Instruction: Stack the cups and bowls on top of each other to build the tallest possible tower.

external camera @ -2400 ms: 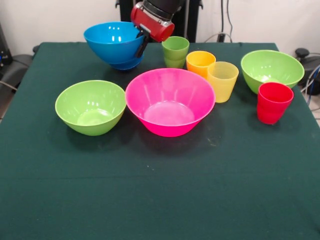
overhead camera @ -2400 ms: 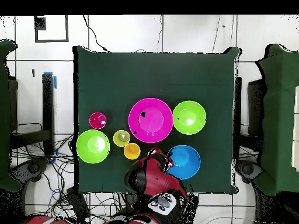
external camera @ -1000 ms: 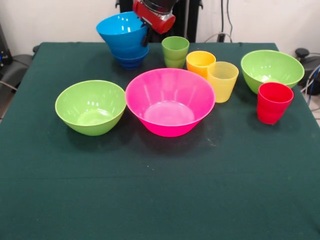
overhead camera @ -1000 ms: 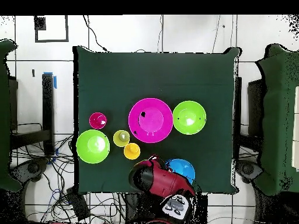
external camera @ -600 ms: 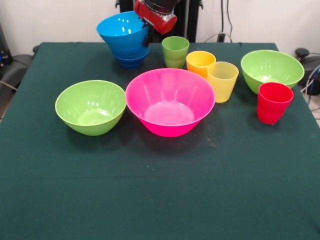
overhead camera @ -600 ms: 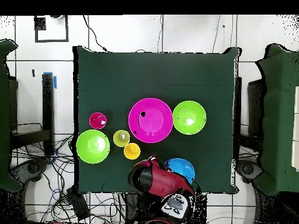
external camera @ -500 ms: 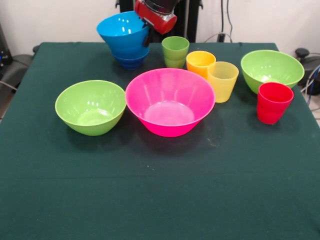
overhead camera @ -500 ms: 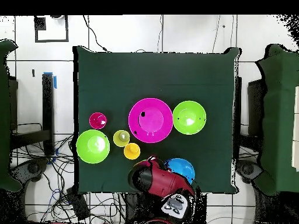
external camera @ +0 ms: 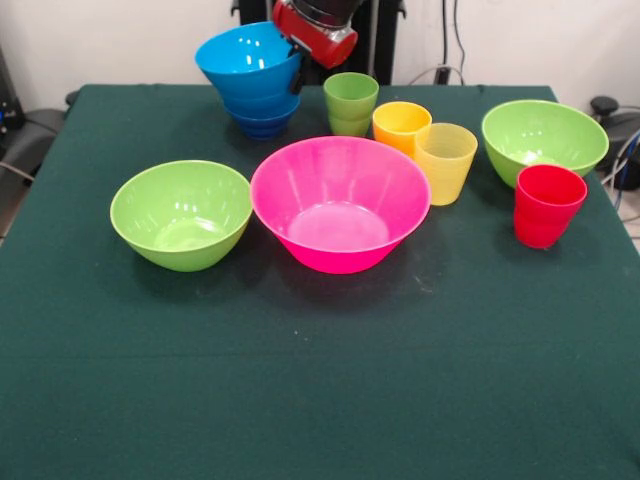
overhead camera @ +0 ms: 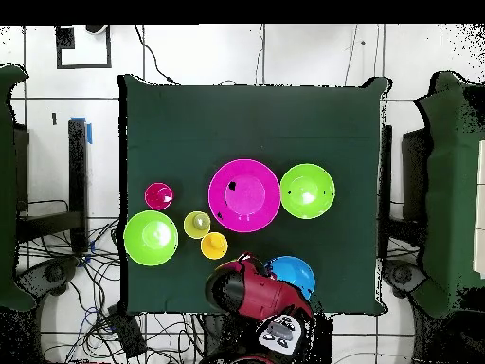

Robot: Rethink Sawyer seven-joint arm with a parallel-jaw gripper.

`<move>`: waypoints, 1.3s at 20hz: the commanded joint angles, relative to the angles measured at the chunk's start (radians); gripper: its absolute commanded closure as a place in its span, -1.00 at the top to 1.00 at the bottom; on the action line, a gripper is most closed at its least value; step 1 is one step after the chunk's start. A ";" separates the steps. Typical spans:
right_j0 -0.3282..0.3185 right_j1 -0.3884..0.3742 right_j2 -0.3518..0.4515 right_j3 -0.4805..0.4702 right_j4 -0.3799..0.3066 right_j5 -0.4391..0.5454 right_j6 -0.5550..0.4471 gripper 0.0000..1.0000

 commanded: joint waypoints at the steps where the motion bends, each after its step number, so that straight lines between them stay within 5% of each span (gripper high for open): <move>1: 0.017 0.059 0.115 -0.033 -0.038 0.035 0.067 -1.00; 9: 0.039 0.066 0.093 -0.040 -0.033 0.019 0.078 -1.00; 10: 0.046 0.068 0.084 -0.044 -0.031 0.021 0.078 1.00; 21: 0.067 0.044 0.074 -0.052 -0.025 0.086 0.065 1.00; 26: 0.105 -0.047 0.031 -0.051 -0.022 0.219 0.048 1.00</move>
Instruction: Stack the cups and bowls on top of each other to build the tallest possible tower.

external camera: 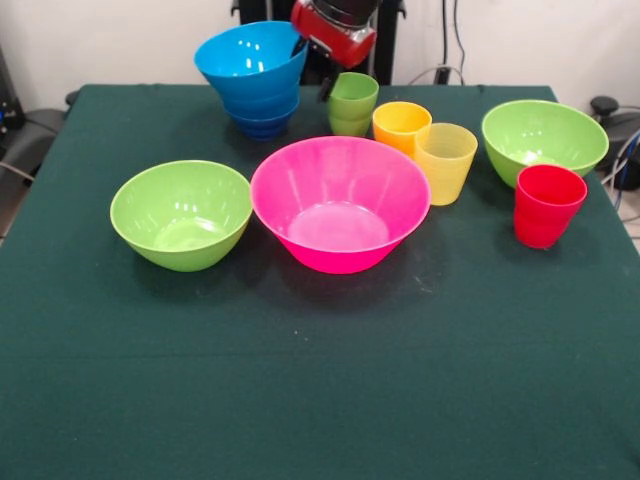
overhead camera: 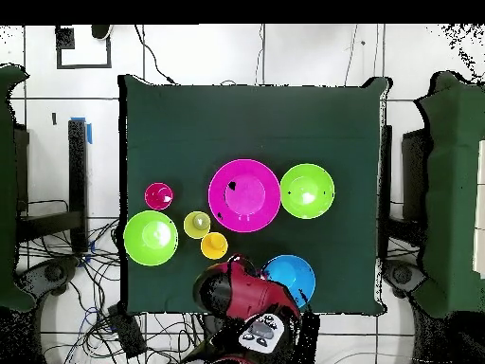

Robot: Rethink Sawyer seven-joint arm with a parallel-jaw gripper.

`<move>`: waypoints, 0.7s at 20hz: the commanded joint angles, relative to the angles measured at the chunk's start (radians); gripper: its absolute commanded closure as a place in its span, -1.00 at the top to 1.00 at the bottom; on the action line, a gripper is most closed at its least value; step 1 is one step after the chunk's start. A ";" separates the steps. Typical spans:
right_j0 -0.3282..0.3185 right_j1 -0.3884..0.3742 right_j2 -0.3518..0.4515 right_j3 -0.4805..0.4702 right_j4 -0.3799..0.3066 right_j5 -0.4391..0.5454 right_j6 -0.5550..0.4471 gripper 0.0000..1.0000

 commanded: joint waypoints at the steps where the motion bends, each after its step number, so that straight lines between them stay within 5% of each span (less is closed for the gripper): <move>1: 0.053 -0.081 0.021 -0.051 -0.027 0.249 0.040 1.00; 6: 0.110 -0.225 -0.068 -0.111 -0.070 0.525 -0.016 1.00; 14: 0.116 -0.334 -0.093 -0.141 -0.129 0.673 -0.032 1.00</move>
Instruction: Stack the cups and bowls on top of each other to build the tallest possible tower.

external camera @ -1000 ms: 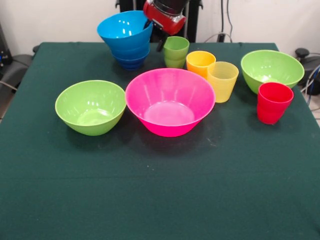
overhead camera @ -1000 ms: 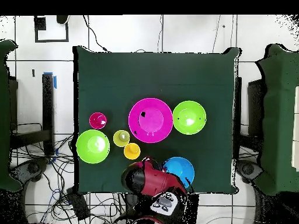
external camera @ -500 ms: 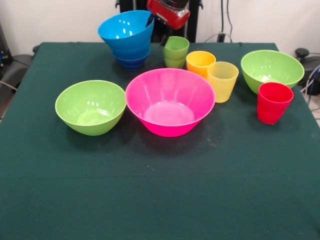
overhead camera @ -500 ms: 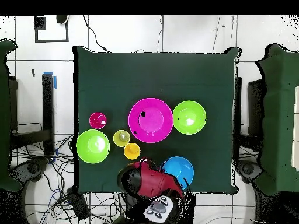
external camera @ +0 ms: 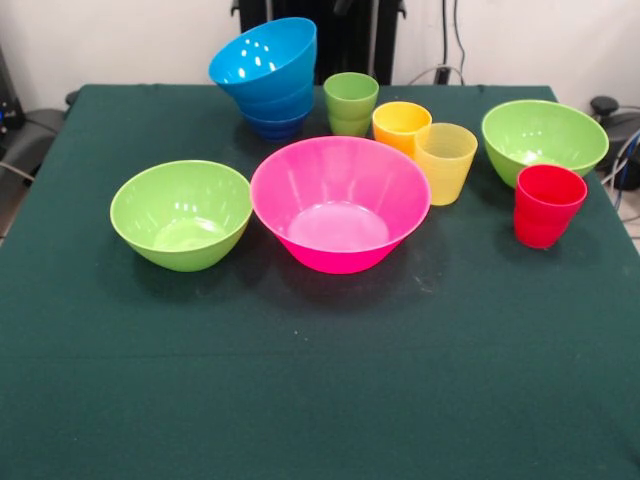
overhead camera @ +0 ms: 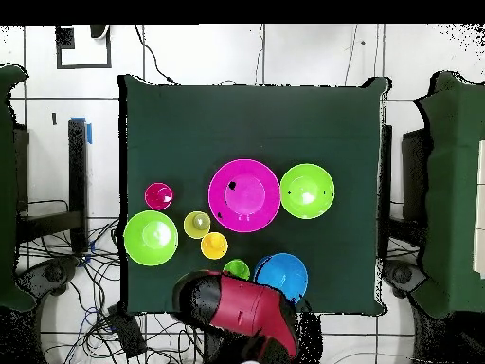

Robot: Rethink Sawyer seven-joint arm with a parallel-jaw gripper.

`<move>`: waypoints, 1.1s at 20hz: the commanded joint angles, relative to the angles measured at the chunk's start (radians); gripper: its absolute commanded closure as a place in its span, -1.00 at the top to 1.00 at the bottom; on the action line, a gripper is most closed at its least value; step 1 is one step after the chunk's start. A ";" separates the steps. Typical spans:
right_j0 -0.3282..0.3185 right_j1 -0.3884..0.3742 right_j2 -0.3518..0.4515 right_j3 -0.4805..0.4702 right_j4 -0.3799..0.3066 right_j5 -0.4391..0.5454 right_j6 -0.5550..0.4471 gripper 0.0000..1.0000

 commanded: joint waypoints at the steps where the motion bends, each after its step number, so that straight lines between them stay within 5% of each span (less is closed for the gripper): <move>1: 0.002 -0.113 0.021 -0.097 -0.083 0.159 -0.034 1.00; 9: -0.003 -0.125 0.050 -0.110 -0.108 0.160 -0.005 1.00; 13: -0.031 -0.061 0.100 -0.158 -0.113 0.060 0.003 1.00; 18: -0.169 0.047 0.242 -0.167 -0.151 -0.273 -0.074 1.00; 22: -0.225 0.129 0.295 -0.217 -0.281 -0.544 -0.074 1.00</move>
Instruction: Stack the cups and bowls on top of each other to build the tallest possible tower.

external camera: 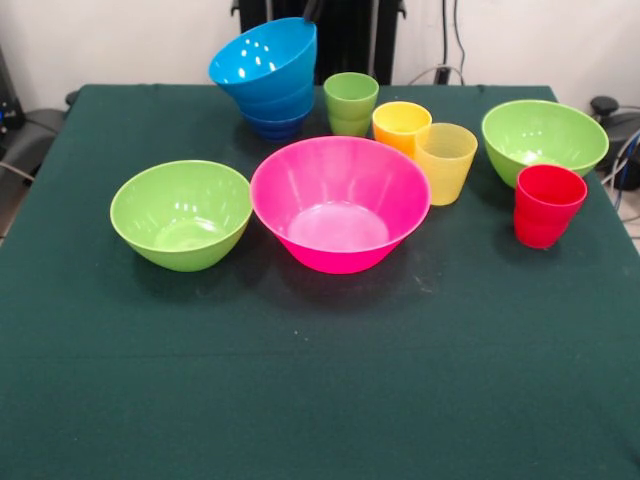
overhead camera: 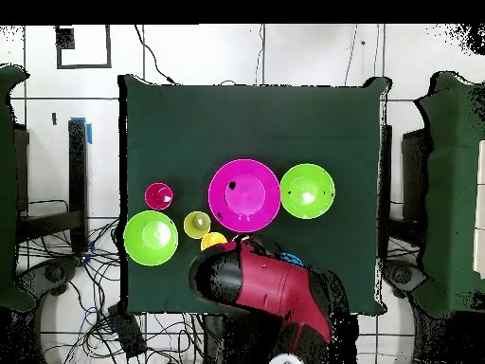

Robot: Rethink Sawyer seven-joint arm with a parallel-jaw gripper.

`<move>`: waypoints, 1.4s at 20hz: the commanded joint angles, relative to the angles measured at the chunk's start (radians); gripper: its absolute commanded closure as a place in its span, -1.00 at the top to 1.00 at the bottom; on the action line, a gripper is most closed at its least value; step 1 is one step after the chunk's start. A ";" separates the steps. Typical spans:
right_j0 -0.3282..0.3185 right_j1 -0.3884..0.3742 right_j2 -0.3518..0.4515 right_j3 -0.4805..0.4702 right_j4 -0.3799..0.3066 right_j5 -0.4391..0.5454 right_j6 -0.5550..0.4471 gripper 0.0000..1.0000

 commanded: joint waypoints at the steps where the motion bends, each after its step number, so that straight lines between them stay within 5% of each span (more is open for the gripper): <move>1: -0.090 0.204 0.218 -0.102 -0.191 -0.391 -0.071 1.00; 6: -0.105 0.273 0.242 -0.150 -0.229 -0.465 -0.023 1.00; 11: -0.051 0.313 0.199 -0.168 -0.188 -0.498 0.038 1.00; 19: -0.044 0.238 0.198 -0.120 -0.166 -0.403 0.042 1.00; 28: -0.079 0.229 0.225 -0.085 -0.184 -0.418 0.041 1.00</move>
